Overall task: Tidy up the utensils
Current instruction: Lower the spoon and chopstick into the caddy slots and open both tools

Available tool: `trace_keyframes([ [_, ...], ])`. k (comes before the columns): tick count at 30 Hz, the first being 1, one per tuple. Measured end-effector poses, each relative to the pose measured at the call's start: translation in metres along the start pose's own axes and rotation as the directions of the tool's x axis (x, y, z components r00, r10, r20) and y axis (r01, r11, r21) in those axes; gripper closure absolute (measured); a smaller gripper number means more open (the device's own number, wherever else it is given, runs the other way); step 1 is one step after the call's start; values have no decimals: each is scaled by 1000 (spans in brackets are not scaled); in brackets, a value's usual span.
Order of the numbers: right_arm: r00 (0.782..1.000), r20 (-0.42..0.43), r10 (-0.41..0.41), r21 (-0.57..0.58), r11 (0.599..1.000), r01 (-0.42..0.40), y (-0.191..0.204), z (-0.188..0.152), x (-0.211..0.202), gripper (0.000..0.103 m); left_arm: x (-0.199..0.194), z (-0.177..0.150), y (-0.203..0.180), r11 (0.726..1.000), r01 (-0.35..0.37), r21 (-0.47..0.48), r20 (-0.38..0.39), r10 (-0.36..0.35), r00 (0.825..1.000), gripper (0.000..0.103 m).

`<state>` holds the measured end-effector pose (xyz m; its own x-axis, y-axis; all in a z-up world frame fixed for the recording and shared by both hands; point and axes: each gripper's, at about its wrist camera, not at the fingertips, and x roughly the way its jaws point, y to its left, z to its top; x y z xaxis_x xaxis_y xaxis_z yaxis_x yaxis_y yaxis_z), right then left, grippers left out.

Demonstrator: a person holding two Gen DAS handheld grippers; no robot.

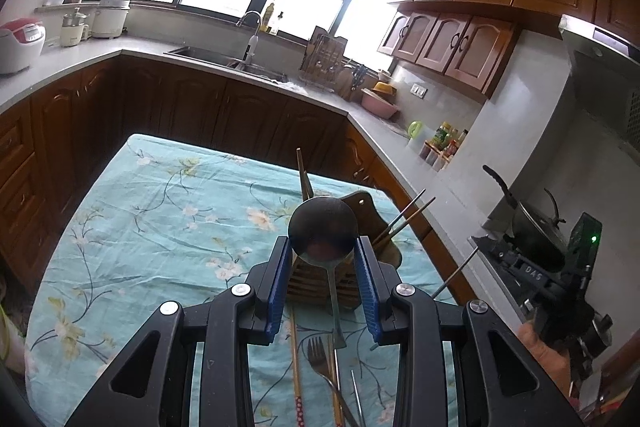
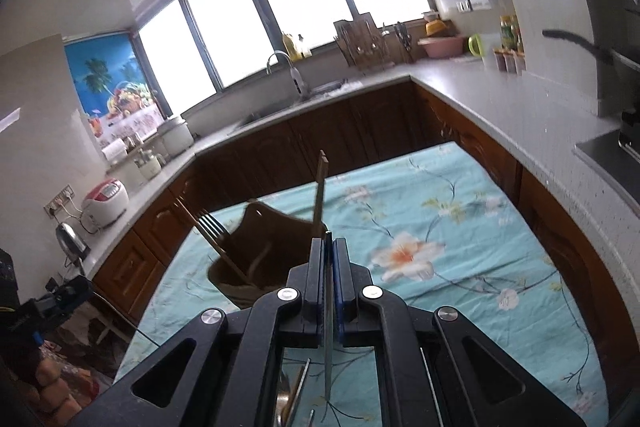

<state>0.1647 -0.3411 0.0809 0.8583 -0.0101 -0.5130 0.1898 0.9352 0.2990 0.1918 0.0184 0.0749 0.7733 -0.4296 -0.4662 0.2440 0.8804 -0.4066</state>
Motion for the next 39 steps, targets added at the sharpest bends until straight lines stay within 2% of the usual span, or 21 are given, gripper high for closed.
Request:
trace_keyframes([
  [14,991,125,38,-42,999,-33,23,39,-28,99,6,20,-6,1000,13,5,58,-14,998,73],
  [23,981,188,42,-30,999,-37,24,64,-15,99,44,47,-6,1000,-5,9,124,4,992,73],
  [28,976,215,36,-31,999,-30,24,75,-2,99,74,47,-9,999,-37,23,158,33,987,73],
  [36,975,222,7,-47,999,4,22,64,31,99,132,23,-9,996,-80,24,120,77,990,73],
  [39,982,186,7,-33,999,-1,17,51,46,99,151,12,-9,996,-87,26,80,84,993,73],
])
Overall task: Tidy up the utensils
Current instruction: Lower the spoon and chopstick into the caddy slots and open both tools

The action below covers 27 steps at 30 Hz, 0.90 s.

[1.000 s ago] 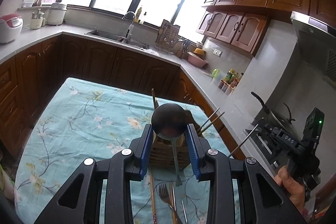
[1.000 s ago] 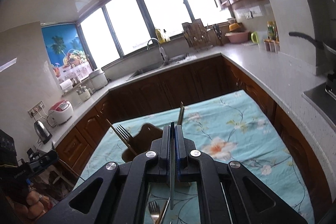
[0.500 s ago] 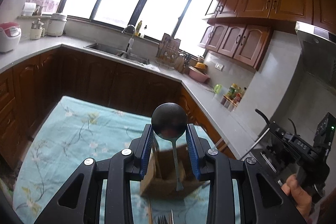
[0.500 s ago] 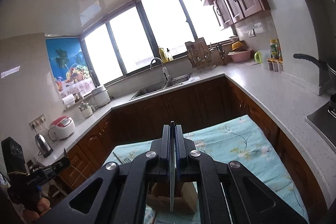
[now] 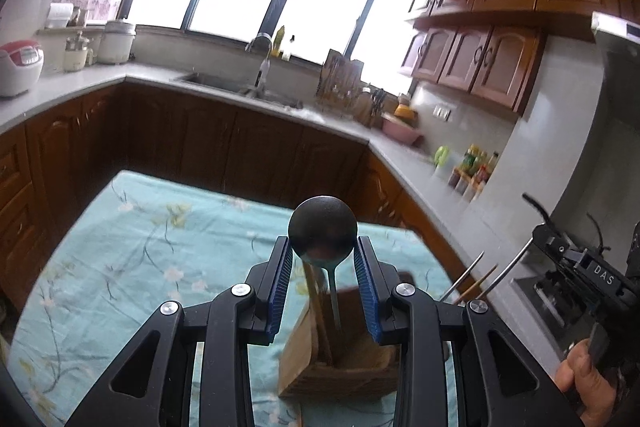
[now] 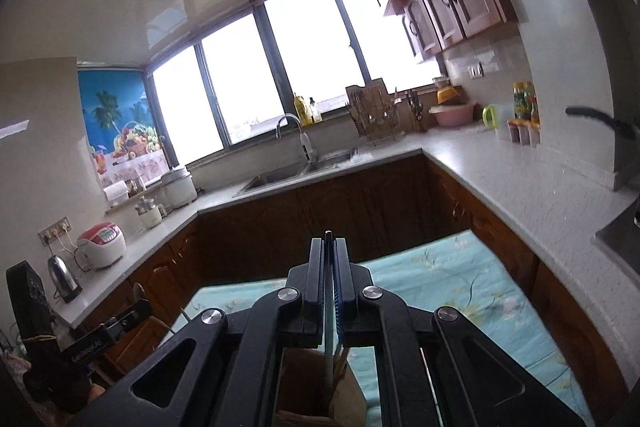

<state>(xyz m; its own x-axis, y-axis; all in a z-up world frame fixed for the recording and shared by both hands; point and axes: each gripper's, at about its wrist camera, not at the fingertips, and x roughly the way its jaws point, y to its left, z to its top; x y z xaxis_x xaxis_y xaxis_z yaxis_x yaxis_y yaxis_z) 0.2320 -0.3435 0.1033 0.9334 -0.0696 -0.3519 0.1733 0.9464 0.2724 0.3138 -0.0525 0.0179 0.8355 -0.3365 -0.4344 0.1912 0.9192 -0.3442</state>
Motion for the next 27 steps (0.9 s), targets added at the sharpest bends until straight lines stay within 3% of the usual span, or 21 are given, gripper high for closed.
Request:
trace_keyframes([
  [10,994,-108,17,67,998,-10,-19,-46,23,99,34,-10,4,1000,-16,16,-110,18,994,72],
  [27,991,-134,16,77,997,-6,-24,-44,27,94,36,-6,7,1000,-17,17,-159,19,987,69],
])
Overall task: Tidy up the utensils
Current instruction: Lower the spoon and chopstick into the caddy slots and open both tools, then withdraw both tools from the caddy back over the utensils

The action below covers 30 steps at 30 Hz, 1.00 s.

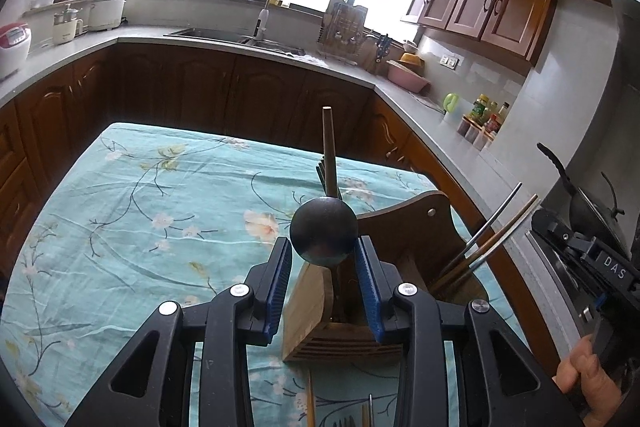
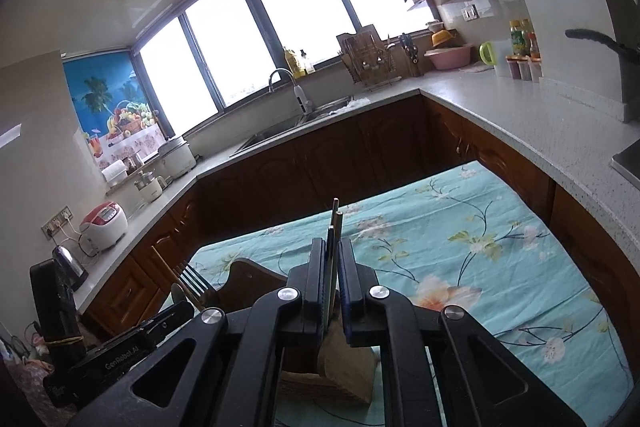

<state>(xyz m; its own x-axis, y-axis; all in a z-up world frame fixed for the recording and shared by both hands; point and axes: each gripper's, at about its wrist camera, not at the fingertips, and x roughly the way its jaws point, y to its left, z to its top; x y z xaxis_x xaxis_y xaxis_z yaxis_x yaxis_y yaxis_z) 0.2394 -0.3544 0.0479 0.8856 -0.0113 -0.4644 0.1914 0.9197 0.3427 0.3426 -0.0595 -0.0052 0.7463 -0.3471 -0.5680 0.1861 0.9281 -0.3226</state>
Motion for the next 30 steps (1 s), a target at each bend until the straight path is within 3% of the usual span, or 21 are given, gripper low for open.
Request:
trace_keyframes([
  [3,1000,-3,1,17,1000,-1,-2,0,-2,92,-2,0,0,1000,1,-5,-3,-1,1000,63],
  [4,1000,-2,-1,22,1000,1,-3,0,-3,86,-2,-1,0,1000,4,-7,-5,-4,1000,58],
  [5,1000,0,-1,26,1000,1,-4,1,-5,73,-4,-1,0,1000,5,-9,-6,-6,1000,53],
  [7,1000,4,4,25,1000,-4,-3,1,-8,61,-7,-3,-1,1000,4,-8,0,-4,1000,49],
  [11,1000,7,19,29,999,-19,-1,-2,-17,45,-20,-8,1,1000,2,-15,-7,-2,1000,34],
  [13,999,12,33,32,999,-34,-1,-5,-24,21,-28,-10,3,1000,-7,-14,-13,7,1000,23],
  [16,999,11,46,33,998,-46,0,-12,-35,11,-44,-18,9,1000,-23,-19,-20,23,1000,20],
  [21,998,-26,52,49,998,-51,-3,-29,-48,6,-76,-33,20,998,-49,-42,-34,48,998,19],
  [30,993,-99,60,60,997,-55,-1,-66,-70,6,-130,-64,31,993,-89,-75,-67,84,994,19],
])
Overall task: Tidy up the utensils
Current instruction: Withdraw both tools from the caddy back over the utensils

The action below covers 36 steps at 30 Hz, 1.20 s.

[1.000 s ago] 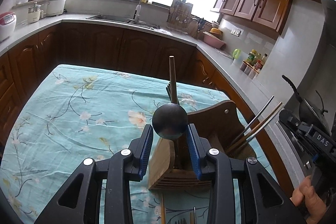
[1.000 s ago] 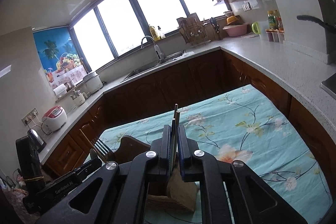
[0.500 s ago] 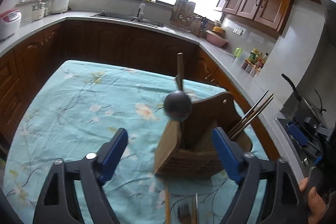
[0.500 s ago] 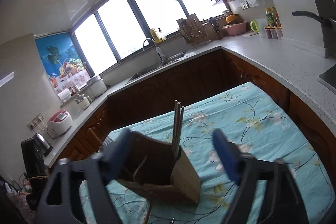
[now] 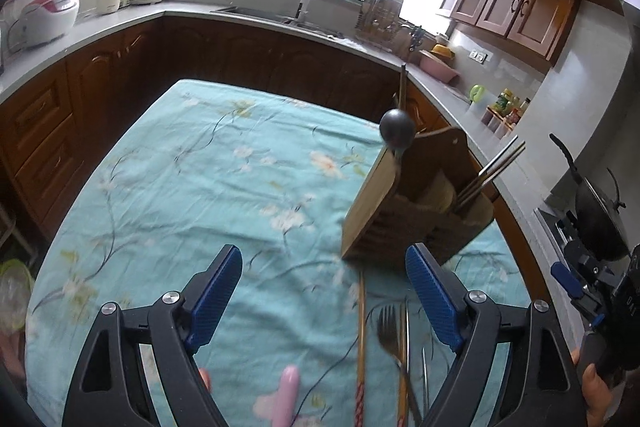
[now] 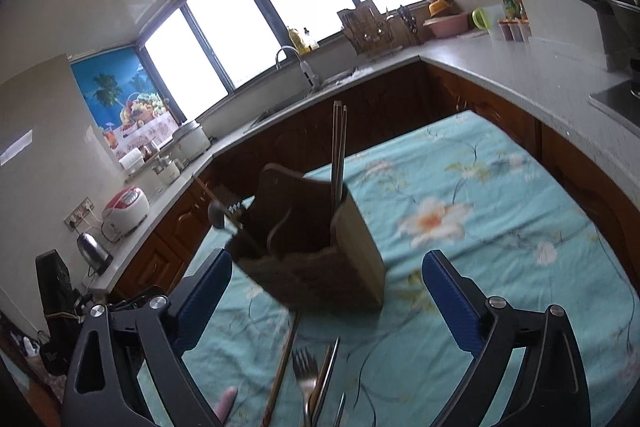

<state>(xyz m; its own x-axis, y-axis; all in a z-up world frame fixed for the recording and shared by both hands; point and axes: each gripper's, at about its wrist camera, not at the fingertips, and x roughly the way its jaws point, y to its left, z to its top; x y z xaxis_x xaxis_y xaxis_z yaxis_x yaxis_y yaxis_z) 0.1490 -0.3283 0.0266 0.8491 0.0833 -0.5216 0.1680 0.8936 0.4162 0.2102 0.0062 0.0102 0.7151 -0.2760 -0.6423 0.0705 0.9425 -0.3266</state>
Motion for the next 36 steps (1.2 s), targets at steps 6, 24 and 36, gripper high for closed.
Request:
trace_keyframes([
  [6,1000,-25,-2,0,1000,2,3,-22,-12,6,-22,-18,1,1000,-6,2,-19,6,1000,19],
  [24,991,-136,-20,-11,1000,19,7,-75,-18,6,-38,-54,5,1000,-17,11,-94,18,995,19],
  [36,973,-216,-74,-68,996,61,11,-99,0,6,-18,-54,5,997,-63,32,-144,67,987,19],
])
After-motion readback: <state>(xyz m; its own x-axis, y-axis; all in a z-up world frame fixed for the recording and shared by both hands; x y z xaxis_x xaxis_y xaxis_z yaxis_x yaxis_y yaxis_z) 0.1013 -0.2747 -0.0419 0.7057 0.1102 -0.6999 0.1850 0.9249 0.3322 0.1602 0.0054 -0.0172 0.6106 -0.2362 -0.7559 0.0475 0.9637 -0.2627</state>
